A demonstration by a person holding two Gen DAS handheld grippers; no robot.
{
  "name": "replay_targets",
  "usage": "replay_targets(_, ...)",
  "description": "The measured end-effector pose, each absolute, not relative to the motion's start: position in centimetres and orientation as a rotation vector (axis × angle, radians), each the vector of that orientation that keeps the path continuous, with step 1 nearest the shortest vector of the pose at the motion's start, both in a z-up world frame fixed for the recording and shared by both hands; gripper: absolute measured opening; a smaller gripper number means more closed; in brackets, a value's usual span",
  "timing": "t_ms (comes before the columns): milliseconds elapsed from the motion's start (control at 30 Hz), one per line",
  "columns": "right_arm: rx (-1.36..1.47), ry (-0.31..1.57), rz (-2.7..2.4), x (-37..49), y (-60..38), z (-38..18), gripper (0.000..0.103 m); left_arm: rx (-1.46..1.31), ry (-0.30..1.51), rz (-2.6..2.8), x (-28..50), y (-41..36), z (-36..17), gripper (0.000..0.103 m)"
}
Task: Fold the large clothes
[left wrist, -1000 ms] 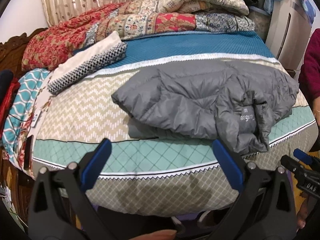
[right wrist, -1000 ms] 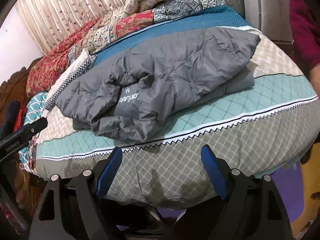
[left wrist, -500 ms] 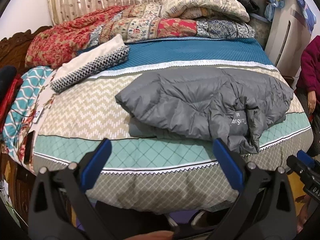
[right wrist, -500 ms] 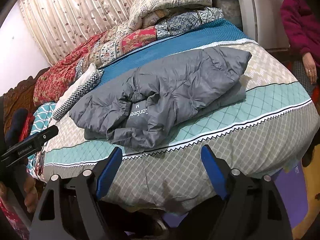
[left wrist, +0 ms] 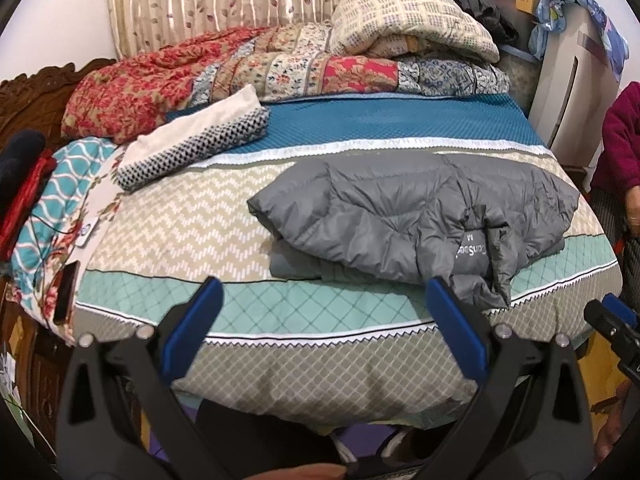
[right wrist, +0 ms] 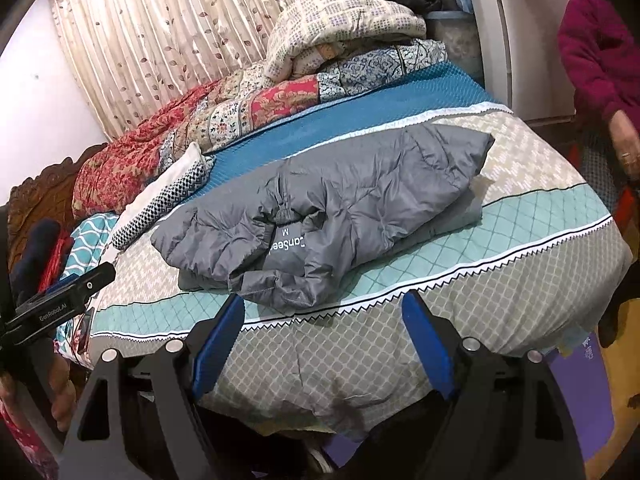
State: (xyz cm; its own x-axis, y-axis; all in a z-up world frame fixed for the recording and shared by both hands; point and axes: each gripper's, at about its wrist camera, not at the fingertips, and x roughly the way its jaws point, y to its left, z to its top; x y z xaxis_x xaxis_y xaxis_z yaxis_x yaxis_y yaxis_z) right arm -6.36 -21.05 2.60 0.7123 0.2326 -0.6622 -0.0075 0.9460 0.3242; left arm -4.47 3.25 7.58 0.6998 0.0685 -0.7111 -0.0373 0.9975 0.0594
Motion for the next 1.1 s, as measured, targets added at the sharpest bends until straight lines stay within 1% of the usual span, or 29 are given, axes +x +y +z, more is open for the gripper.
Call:
replay_targets(333, 0.312, 0.753, 0.143, -6.5, -21.0, 3.1, 0.076, 0.056, 0.777, 0.085, -4.7, 3.2, 8.0, 0.097)
replay_targets(1100, 0.333, 0.799, 0.139, -3.9, -21.4, 1.2, 0.076, 0.042, 0.870, 0.089, -1.4, 3.4, 5.7, 0.097)
